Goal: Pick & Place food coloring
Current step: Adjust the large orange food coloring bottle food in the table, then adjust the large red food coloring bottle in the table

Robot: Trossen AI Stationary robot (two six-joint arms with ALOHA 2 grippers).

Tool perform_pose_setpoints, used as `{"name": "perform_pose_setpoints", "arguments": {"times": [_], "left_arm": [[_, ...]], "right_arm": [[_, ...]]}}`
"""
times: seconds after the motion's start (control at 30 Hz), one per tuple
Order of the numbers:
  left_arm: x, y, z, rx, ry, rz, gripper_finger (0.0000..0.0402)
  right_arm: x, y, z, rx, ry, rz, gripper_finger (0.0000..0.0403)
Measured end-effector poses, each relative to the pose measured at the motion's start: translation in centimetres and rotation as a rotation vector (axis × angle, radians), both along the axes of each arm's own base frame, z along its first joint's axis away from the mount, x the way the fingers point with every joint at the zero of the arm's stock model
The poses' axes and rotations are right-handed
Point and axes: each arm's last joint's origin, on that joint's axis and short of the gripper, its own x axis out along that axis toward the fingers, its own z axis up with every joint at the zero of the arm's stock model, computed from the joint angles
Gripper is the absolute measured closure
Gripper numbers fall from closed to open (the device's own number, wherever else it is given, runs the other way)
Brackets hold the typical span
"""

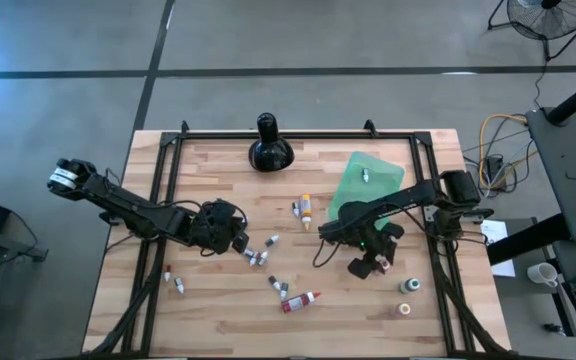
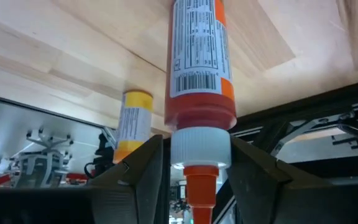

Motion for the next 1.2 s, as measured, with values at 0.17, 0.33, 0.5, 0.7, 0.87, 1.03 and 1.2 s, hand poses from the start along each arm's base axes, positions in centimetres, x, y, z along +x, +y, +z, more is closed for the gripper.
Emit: {"name": "perform_pose_setpoints", "arguments": {"times": [0.17,0.33,0.5,0.7,0.87,1.03,1.2], "left_arm": [[0.0,0.0,0.0,-0.001,0.001,-0.001,0.0321],[0.0,0.0,0.0,-0.001,0.001,-0.001,0.0321],[0.0,0.0,0.0,-0.001,0.001,-0.002,0.0321],[0.0,0.0,0.0,-0.004,0.002,-0.005,0.0321],[0.0,0.0,0.0,-0.006,0.002,-0.006,0.0321],[0.0,0.0,0.0,-0.008,-0.002,-0.006,0.0321],[0.1,-0.1,0.0,-0.017,-0.008,-0.003,0.0321]], "right_arm": [[0.1,0.0,0.3,-0.011,-0.026,0.021,0.0223],[0.9,-0.3,1.7,-0.146,-0.117,0.094,0.0213],[2.4,-0.2,4.0,-0.192,-0.304,0.147,0.0209],[5.1,1.1,6.0,-0.13,-0.664,0.332,0.0209],[6.4,2.4,6.5,-0.11,-0.942,0.676,0.0209],[6.8,3.1,6.1,-0.144,-1.032,0.798,0.0209],[8.2,3.8,5.1,-0.152,-1.226,0.931,0.0209]]}}
